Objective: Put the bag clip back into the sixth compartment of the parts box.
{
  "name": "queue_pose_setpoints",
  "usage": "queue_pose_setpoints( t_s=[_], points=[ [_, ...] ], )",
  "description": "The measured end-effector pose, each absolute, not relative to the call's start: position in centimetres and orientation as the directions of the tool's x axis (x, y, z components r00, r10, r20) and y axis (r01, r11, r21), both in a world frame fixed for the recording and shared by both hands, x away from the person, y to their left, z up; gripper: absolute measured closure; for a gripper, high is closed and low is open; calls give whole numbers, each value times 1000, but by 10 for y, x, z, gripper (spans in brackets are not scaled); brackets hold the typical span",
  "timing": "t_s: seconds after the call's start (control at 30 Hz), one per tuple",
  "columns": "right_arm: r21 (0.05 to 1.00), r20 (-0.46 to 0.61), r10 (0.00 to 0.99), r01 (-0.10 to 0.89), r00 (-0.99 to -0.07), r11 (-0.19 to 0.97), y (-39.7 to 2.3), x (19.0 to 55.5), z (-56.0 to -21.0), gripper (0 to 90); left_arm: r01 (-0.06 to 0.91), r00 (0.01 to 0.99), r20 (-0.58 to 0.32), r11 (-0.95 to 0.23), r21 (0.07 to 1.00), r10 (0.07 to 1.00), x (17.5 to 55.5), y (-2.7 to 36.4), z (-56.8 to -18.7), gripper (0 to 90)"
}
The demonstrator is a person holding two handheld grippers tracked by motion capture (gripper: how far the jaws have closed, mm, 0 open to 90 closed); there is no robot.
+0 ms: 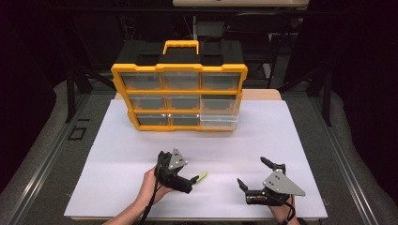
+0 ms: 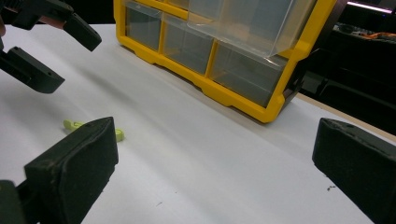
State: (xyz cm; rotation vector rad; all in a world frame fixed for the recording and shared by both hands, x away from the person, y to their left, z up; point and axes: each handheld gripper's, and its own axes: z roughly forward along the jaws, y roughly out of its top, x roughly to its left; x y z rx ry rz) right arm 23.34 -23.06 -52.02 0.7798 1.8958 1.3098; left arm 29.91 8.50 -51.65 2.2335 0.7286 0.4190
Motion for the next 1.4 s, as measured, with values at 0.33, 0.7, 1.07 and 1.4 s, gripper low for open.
queue_pose_setpoints(
  t_s=[0.33, 0.7, 1.07, 1.4],
  points=[
    [945, -202, 787, 95, -583, 314, -230, 234, -521, 0, 411, 798, 70, -625, 663, 599, 306, 69, -519, 0],
    [943, -206, 781, 95, -589, 320, -229, 234, -521, 0, 401, 835, 60, -679, 615, 548, 309, 52, -528, 297],
    [940, -206, 778, 100, -594, 325, -228, 234, -521, 0, 400, 857, 19, -688, 606, 515, 311, 49, -539, 644],
    [941, -208, 778, 97, -592, 325, -229, 234, -521, 0, 410, 863, -6, -692, 594, 506, 311, 49, -544, 744]
  ],
)
